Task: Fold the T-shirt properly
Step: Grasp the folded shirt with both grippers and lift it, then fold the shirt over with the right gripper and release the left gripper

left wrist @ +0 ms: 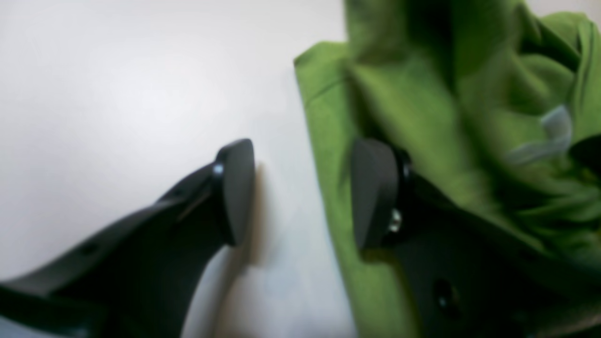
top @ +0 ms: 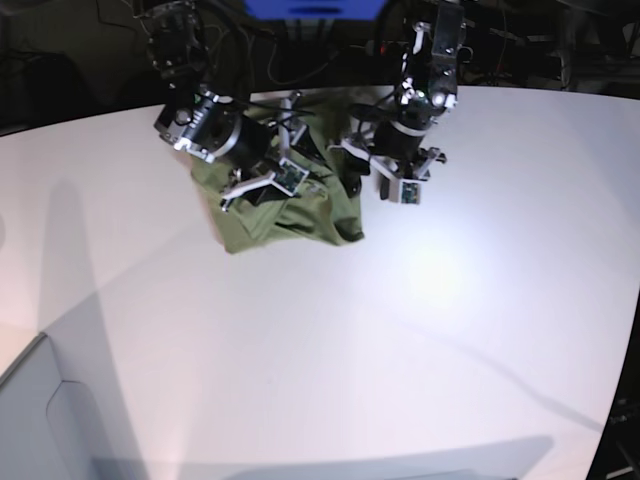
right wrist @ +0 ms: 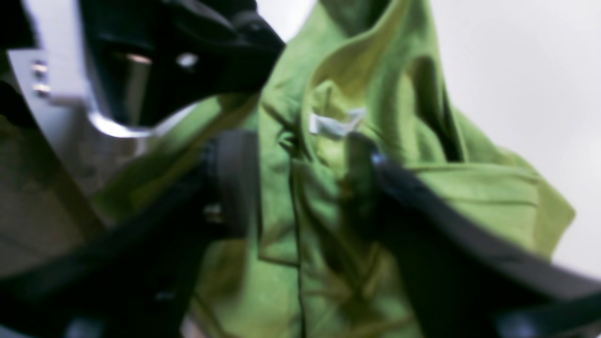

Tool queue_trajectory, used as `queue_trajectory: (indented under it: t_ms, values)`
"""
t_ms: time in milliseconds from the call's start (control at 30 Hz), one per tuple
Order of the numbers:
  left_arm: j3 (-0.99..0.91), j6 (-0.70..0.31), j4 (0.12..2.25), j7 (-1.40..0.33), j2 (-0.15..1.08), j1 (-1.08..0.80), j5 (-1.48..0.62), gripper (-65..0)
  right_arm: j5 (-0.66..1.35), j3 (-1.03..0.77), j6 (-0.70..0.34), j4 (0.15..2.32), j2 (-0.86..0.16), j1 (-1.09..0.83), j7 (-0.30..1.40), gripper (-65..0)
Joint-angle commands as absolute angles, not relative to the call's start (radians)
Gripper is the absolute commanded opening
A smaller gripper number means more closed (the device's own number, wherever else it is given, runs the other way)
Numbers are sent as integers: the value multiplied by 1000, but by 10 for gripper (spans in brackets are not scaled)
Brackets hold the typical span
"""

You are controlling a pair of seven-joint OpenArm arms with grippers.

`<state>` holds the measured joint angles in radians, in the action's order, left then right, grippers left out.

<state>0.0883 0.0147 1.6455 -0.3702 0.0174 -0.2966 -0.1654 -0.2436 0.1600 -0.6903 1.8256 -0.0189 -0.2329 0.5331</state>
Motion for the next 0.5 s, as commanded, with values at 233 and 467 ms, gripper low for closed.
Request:
queue_trajectory:
  t_ms: [233, 467]
  values:
    - [85, 8, 1702, -351, 25, -325, -170, -328, -222, 44, -698, 2032, -13, -223, 510, -219]
    - [22, 10, 1787, -351, 25, -381, -168, -328, -222, 8, -698, 1903, -8, -120, 564, -216]
